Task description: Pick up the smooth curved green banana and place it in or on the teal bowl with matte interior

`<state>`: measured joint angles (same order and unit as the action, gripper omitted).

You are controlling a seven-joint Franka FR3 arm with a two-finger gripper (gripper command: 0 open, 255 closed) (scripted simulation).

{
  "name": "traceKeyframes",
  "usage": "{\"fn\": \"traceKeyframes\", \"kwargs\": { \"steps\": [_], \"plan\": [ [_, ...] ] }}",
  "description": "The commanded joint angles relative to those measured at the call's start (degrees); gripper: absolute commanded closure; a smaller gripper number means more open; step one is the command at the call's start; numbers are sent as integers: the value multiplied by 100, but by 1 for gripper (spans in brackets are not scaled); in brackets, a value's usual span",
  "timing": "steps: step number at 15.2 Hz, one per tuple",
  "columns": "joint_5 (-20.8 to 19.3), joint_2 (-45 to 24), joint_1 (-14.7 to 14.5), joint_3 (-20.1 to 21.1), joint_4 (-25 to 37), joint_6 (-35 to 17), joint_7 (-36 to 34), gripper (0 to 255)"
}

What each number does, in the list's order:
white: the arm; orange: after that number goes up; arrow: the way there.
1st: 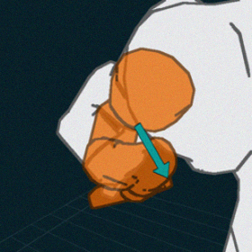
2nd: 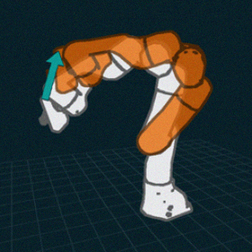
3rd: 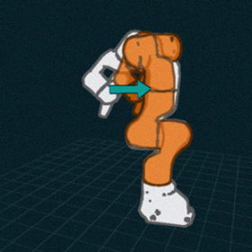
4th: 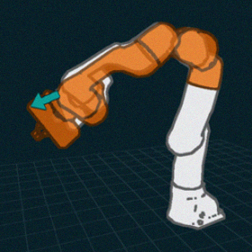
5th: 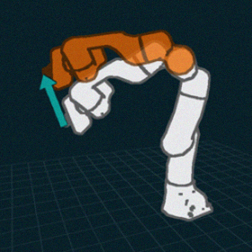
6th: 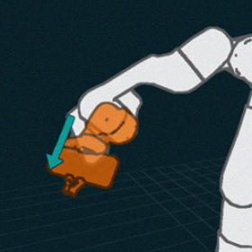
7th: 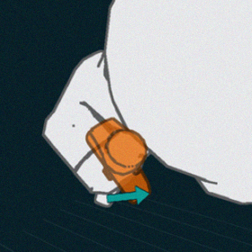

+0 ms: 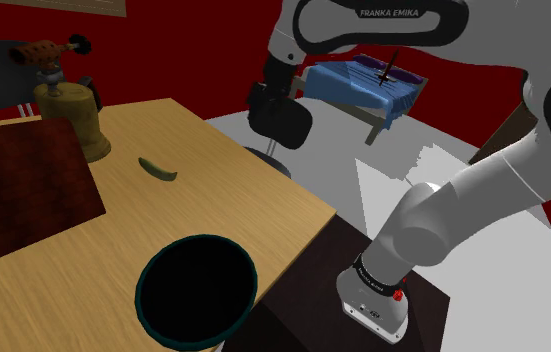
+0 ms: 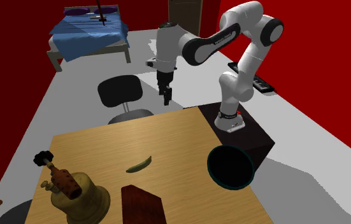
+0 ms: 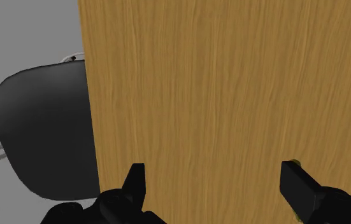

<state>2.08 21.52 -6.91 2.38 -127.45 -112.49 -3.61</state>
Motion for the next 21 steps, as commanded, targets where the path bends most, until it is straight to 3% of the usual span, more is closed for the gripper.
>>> {"fn": "traceKeyframes", "kwargs": {
  "steps": [1,11,21],
  "plan": [
    [37,-456,-68,70,147,-285,11,0],
    [68,-2370,-383,411,1183,-1032,33,0],
    [-134,-4377,-772,669,2820,-1263,1,0]
  ]
}}
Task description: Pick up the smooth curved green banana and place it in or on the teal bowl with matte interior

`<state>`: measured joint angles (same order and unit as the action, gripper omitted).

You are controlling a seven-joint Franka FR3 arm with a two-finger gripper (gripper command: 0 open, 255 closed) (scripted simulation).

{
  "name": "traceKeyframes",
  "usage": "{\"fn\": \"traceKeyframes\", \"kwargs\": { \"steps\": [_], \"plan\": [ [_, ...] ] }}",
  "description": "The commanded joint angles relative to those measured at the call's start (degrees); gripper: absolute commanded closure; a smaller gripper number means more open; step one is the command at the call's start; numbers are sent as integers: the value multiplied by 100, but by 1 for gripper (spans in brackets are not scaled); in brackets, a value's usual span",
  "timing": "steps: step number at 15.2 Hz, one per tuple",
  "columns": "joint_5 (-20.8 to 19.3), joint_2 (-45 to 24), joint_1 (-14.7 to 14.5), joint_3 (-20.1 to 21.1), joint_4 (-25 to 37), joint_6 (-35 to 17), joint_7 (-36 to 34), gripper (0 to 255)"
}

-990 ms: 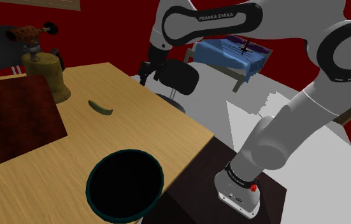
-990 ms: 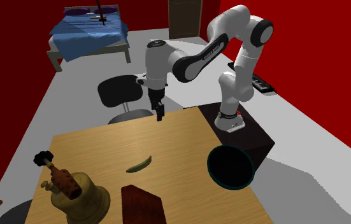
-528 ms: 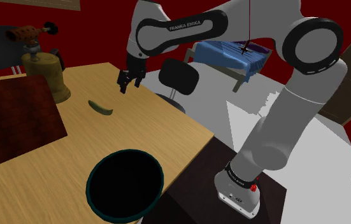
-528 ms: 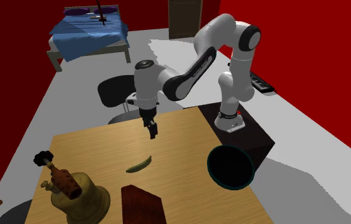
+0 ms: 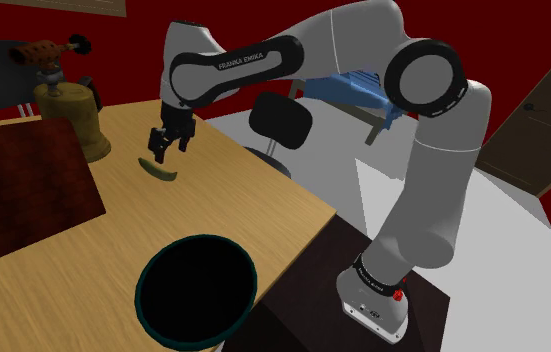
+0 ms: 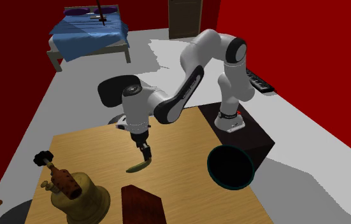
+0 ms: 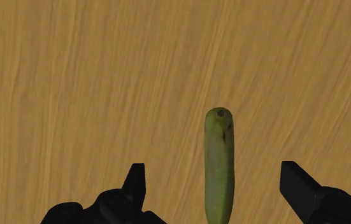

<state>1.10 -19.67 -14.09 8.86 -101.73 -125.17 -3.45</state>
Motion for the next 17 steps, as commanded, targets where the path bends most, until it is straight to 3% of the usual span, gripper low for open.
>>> {"fn": "traceKeyframes", "kwargs": {
  "steps": [1,9,17],
  "plan": [
    [-63,-466,-102,39,451,13,-17,0],
    [-116,-853,-162,24,395,-423,-44,0],
    [-116,-852,-163,24,395,-423,-44,0]
  ]
}}
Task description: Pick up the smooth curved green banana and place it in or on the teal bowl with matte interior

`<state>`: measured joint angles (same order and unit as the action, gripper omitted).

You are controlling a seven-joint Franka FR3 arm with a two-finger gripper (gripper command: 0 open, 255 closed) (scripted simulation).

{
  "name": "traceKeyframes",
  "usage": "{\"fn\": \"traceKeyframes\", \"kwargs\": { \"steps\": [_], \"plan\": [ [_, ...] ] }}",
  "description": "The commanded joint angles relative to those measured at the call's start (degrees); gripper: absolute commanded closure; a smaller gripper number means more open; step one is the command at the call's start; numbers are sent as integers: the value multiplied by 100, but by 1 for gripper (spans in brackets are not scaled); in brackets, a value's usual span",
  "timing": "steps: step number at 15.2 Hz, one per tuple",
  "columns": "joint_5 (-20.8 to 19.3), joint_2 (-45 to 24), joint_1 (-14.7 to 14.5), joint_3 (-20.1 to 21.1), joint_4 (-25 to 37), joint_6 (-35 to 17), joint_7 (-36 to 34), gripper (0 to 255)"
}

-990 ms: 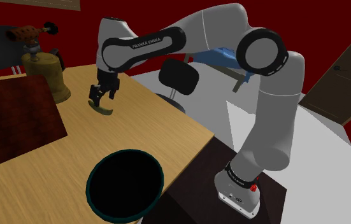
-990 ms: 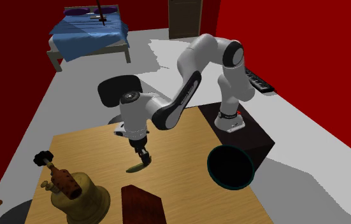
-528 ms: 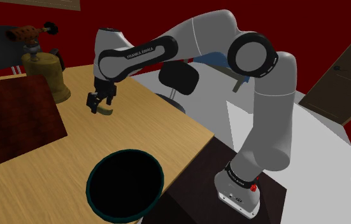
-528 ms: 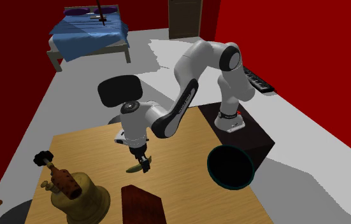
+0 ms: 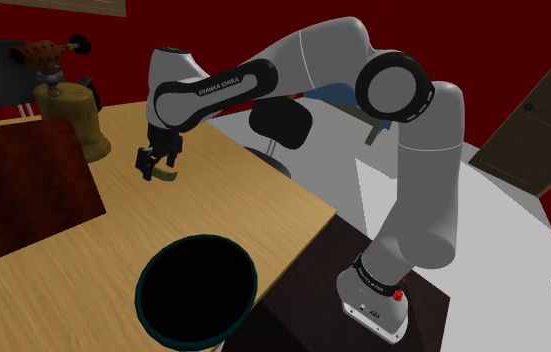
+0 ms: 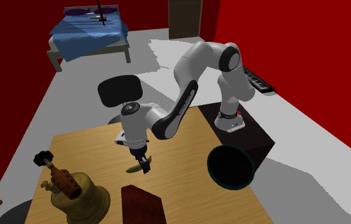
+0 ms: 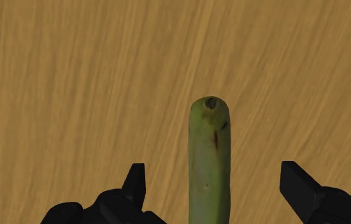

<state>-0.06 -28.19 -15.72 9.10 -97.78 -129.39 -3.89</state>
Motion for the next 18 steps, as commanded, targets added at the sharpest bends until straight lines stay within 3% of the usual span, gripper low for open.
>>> {"fn": "traceKeyframes", "kwargs": {
  "steps": [1,10,18],
  "plan": [
    [0,0,0,0,0,0,0,255],
    [0,0,0,0,0,-1,0,255],
    [36,287,17,23,208,492,-5,255]
  ]
}}
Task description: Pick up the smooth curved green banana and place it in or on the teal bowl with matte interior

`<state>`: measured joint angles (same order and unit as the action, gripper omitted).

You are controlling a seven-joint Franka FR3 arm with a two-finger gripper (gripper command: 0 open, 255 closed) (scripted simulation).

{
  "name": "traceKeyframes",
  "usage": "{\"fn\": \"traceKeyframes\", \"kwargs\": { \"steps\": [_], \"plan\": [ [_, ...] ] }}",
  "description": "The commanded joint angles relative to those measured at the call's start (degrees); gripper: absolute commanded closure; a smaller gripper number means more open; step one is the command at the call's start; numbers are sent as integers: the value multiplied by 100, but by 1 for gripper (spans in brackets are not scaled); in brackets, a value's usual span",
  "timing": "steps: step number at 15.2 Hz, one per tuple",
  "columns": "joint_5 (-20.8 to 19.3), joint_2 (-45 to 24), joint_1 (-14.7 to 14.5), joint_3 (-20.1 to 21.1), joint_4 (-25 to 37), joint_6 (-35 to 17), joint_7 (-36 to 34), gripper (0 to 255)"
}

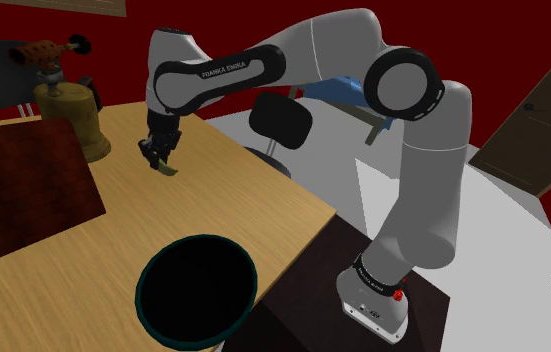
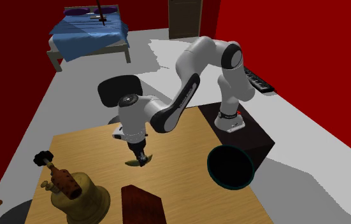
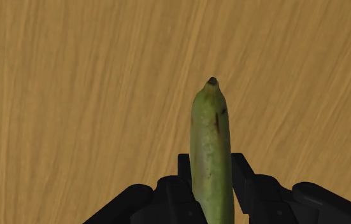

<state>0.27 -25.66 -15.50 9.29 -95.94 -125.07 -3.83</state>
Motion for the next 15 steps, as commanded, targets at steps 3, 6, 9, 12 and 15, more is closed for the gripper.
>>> {"fn": "traceKeyframes", "kwargs": {
  "steps": [3,6,9,12,15],
  "plan": [
    [14,123,-1,11,129,252,-14,255],
    [24,205,3,17,244,448,-18,255],
    [32,278,6,22,372,648,-23,255],
    [40,341,7,27,513,852,-29,255],
    [45,393,8,31,669,1059,-35,255]
  ]
}}
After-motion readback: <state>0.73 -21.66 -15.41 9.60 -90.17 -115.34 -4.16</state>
